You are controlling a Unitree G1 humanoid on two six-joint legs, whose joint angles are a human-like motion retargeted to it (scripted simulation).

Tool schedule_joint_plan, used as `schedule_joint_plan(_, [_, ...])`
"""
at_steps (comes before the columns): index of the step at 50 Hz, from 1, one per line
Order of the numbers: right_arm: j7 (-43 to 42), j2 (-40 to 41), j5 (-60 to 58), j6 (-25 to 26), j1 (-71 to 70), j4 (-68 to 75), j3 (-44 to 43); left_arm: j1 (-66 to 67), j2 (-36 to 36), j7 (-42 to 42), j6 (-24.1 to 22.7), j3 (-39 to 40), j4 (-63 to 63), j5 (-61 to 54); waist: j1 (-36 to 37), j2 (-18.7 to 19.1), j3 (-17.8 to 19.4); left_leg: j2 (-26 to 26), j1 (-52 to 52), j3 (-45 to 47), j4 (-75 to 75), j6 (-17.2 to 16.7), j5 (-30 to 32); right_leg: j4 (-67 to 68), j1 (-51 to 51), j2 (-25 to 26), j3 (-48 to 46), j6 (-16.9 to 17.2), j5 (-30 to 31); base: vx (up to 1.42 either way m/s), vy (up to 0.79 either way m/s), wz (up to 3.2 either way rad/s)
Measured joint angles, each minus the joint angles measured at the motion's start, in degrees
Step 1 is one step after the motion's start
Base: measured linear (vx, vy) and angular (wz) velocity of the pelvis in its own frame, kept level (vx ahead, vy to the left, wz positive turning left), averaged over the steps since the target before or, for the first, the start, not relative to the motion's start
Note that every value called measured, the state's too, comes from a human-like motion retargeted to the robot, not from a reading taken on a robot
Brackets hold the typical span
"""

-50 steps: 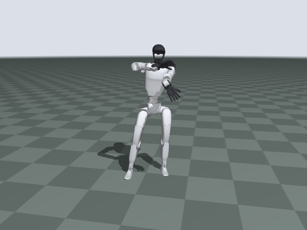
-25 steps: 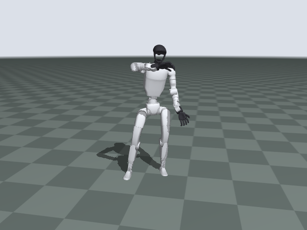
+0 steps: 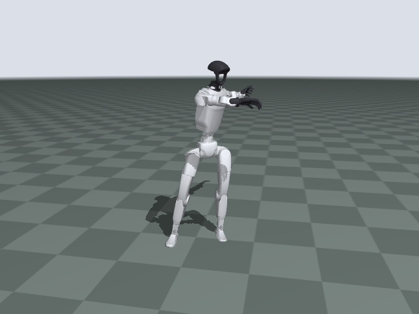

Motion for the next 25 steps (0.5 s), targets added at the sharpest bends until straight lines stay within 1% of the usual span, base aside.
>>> schedule_joint_plan(3, [-0.9,0.4,0.2,-0.2,-0.5,-0.4,-0.1,2.1,2.3,0.8,-0.7,4.8,2.4,-2.4,0.1,0.2,-0.2,0.0,0.1,-0.3,-0.7,-0.3,0.4,0.0,0.0,0.0,-0.4,-0.1,0.1,0.00,0.00,0.00])
schedule_joint_plan(6, [-1.9,1.9,0.0,-0.3,-0.8,-0.8,-0.6,3.2,2.6,2.0,-0.8,6.9,4.2,-2.6,-0.8,0.0,-0.4,0.1,0.1,-0.1,-1.0,-0.4,0.5,-0.1,-0.2,0.0,-0.3,-0.1,0.2,0.00,0.00,0.00])
schedule_joint_plan(9, [-2.6,4.8,-0.3,0.0,-0.6,-0.7,-1.9,1.9,0.5,3.8,-1.0,6.2,4.3,-2.9,-2.6,-0.6,-0.7,0.2,0.2,0.5,-0.8,-0.3,0.3,-0.2,-0.5,0.2,0.5,-0.1,0.2,0.01,-0.01,-0.16])
schedule_joint_plan(12, [-3.1,8.7,-0.9,0.6,0.1,-0.3,-3.6,-2.4,-3.9,5.9,-1.5,2.6,2.9,-5.7,-4.9,-1.3,-0.9,0.4,0.2,1.5,-0.3,0.0,-0.2,-0.1,-1.0,0.4,1.7,-0.3,0.2,0.00,-0.02,-0.35])
schedule_joint_plan(14, [-3.5,11.7,-1.7,1.0,0.4,-0.1,-4.5,-6.9,-8.1,7.6,-1.9,-2.2,2.3,-7.7,-6.8,-1.9,-0.9,0.5,0.2,2.3,0.3,0.3,-0.6,-0.1,-1.3,0.5,2.8,-0.4,0.2,-0.01,-0.02,-0.41])
schedule_joint_plan(16, [-4.3,14.6,-2.9,1.2,0.3,0.0,-5.0,-12.5,-13.0,9.8,-1.9,-9.5,2.7,-7.3,-9.0,-2.4,-0.8,0.5,0.3,3.1,1.0,0.6,-1.1,0.1,-1.6,0.6,3.9,-0.6,0.1,-0.02,-0.02,-0.42])
schedule_joint_plan(20, [-7.3,19.5,-5.4,1.8,-1.3,0.4,-4.0,-28.2,-25.7,18.7,0.2,-31.2,6.6,1.7,-13.5,-2.9,-0.4,0.5,0.5,4.4,2.3,1.7,-2.1,0.6,-2.2,0.6,5.9,-0.8,-0.1,-0.03,-0.01,-0.37])
schedule_joint_plan(23, [-10.1,23.7,-7.0,2.9,-2.0,0.8,-3.5,-40.8,-36.9,26.4,0.4,-44.1,8.4,2.0,-17.9,-4.0,-0.3,0.6,0.9,5.0,2.7,2.3,-2.4,1.0,-2.3,0.7,7.1,-1.3,-0.1,-0.05,0.01,-0.27])
schedule_joint_plan(24, [-9.9,24.5,-6.7,3.3,-2.3,0.8,-3.0,-45.8,-41.1,29.5,2.1,-46.9,8.8,1.3,-19.1,-4.2,-0.4,0.4,0.9,5.2,2.8,2.8,-2.4,1.0,-2.4,0.6,7.3,-1.4,0.0,-0.07,0.01,-0.21])
schedule_joint_plan(25, [-9.1,24.9,-6.0,3.6,-2.8,0.6,-2.4,-51.2,-45.5,33.0,4.8,-49.2,9.3,0.7,-20.2,-4.4,-0.5,0.2,0.7,5.3,2.9,3.5,-2.2,0.9,-2.6,0.4,7.5,-1.4,0.2,-0.07,0.02,-0.18])
